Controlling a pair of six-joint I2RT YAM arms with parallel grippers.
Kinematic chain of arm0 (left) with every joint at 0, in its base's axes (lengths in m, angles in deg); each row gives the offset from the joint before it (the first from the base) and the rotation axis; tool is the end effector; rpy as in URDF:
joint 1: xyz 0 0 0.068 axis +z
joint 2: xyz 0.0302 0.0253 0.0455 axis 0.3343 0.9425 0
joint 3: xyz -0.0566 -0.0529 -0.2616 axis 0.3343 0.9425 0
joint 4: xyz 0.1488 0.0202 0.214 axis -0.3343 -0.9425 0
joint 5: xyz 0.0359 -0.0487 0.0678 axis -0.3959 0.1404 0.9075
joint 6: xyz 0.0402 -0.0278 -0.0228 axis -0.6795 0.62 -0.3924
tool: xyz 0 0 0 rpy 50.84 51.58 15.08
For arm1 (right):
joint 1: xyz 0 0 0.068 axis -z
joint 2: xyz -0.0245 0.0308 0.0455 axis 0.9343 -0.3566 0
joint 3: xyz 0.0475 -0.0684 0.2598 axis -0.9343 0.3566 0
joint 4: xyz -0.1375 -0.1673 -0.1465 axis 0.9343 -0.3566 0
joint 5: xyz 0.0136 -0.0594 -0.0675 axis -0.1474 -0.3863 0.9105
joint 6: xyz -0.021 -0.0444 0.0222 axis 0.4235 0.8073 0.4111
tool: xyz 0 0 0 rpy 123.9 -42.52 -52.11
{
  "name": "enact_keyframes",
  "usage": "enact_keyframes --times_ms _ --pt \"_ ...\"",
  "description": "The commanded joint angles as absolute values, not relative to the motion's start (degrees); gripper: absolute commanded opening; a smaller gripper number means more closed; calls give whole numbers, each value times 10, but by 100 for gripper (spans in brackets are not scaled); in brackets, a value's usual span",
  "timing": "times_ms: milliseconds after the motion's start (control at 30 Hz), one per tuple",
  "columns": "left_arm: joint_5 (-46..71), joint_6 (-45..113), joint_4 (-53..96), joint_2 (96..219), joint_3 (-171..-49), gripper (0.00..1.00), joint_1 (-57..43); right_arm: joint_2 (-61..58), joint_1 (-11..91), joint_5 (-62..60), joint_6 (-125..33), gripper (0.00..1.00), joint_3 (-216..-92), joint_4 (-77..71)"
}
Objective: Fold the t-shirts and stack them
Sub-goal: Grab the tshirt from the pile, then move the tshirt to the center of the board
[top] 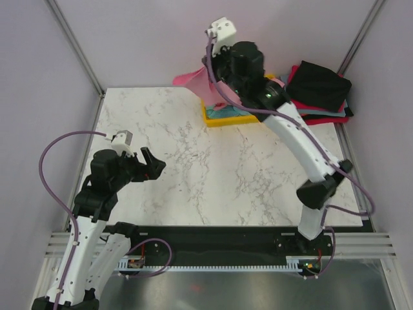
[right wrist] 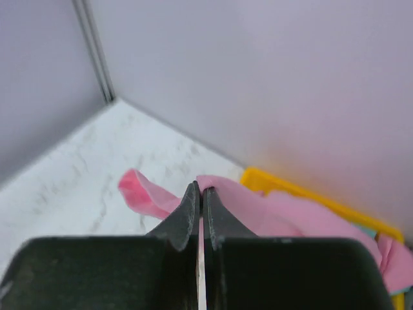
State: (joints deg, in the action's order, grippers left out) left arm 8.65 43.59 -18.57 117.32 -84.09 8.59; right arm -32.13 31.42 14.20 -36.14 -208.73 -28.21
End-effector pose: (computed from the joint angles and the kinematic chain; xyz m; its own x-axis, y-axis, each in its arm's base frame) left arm 0.1260 -0.0321 0.3218 -0.5499 -0.2566 -0.7948 0.1836 0.8912 -0.4148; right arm 0.3517 0.2654 0.4789 -0.0710 -0.1249 -0.9896 -0.5008 0.8625 -0.0729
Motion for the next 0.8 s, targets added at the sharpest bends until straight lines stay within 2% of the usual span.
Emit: enact_keyframes --times_ms 0,133,167,200,233,267,300,333,433,600,767 --pt "84 413 -171 1169 -850 96 92 -143 312 226 -337 0 -2034 -204" --pt "84 413 -170 1168 -850 96 92 -42 318 352 -338 0 -1850 -182" --pt "84 413 -170 1167 -849 96 92 -25 330 371 -352 6 -1770 -182" --pt "84 413 -170 1169 -849 96 92 0 339 372 -391 35 -1732 -204" --pt "83 413 -170 1169 -849 96 92 13 353 351 -423 77 -1665 -218" --pt "83 413 -170 1170 -850 96 92 26 354 332 -442 78 -1634 -234" --pt "82 413 -170 1172 -850 96 92 61 354 308 -481 89 -1601 -251" --pt "81 413 -170 1173 -849 96 92 87 353 308 -500 93 -1518 -248" --pt "79 413 -170 1174 -849 96 92 207 354 366 -585 98 -1380 -226" --pt "66 414 -168 1183 -850 95 91 354 354 375 -656 98 -1296 -247" --pt "63 429 -169 1225 -852 89 82 332 354 285 -722 98 -1243 -283"
